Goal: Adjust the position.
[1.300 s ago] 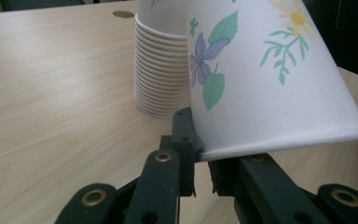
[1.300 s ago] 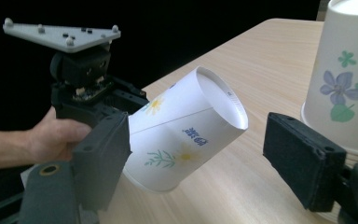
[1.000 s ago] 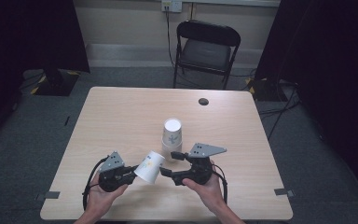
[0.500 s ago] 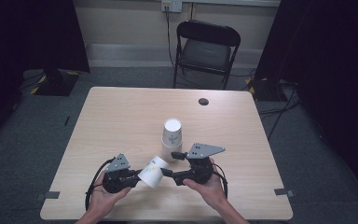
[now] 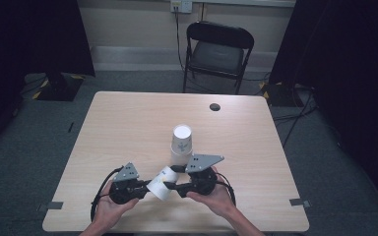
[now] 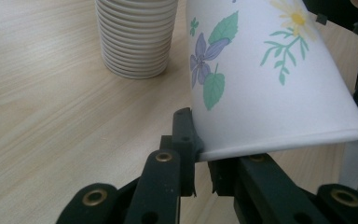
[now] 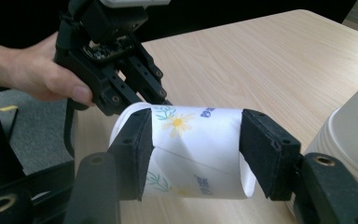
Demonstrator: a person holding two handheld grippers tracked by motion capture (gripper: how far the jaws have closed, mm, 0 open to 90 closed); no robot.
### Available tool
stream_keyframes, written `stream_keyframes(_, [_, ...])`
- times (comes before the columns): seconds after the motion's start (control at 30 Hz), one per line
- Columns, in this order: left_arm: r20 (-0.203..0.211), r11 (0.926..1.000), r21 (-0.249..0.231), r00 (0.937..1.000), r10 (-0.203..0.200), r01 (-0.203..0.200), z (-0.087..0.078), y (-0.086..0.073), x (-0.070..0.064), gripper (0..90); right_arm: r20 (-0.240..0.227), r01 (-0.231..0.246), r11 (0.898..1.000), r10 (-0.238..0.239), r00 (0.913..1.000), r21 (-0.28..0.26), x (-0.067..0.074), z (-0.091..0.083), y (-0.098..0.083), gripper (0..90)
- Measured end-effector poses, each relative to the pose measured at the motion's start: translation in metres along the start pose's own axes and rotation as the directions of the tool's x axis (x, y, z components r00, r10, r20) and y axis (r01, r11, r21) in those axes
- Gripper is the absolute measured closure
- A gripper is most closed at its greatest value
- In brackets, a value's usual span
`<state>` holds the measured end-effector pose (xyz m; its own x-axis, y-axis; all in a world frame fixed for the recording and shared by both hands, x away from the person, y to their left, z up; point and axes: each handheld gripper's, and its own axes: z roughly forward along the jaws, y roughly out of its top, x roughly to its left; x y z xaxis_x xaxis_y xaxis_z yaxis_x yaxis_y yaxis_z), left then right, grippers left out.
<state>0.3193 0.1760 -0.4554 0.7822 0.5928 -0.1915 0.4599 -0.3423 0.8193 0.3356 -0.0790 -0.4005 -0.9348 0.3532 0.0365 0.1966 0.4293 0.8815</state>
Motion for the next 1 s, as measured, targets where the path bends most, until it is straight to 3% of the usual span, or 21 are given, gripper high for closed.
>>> stream_keyframes(0.07, [0.000,1.0000,0.002,1.0000,0.004,-0.004,0.000,0.000,-0.001,82.8,0.034,0.030,0.999,-0.029,0.9990,-0.014,0.002,-0.002,0.002,44.9])
stream_keyframes(0.17, [0.010,0.9999,0.011,0.9999,0.003,-0.003,0.002,0.000,-0.002,82.8,0.003,0.033,0.999,-0.033,0.9994,-0.042,0.003,-0.005,0.007,45.6])
stream_keyframes(0.5, [0.016,1.0000,-0.002,0.9998,-0.007,0.007,0.000,0.001,0.000,83.0,-0.023,0.066,0.997,-0.066,0.9976,0.032,0.004,0.007,-0.001,46.8])
stream_keyframes(0.73, [0.021,0.9995,-0.024,0.9996,-0.020,0.020,-0.004,0.001,0.001,85.5,-0.066,0.100,0.993,-0.096,0.9931,0.060,0.003,0.009,-0.005,36.0])
stream_keyframes(0.87, [0.029,0.9986,-0.040,0.9991,-0.033,0.034,-0.005,0.001,0.001,86.2,-0.053,0.128,0.990,-0.124,0.9908,0.068,0.005,0.011,-0.008,25.5])
stream_keyframes(1.0, [0.034,0.9971,-0.054,0.9981,-0.051,0.053,-0.007,0.001,0.001,86.6,-0.059,0.167,0.983,-0.163,0.9849,0.080,0.006,0.012,-0.011,21.7])
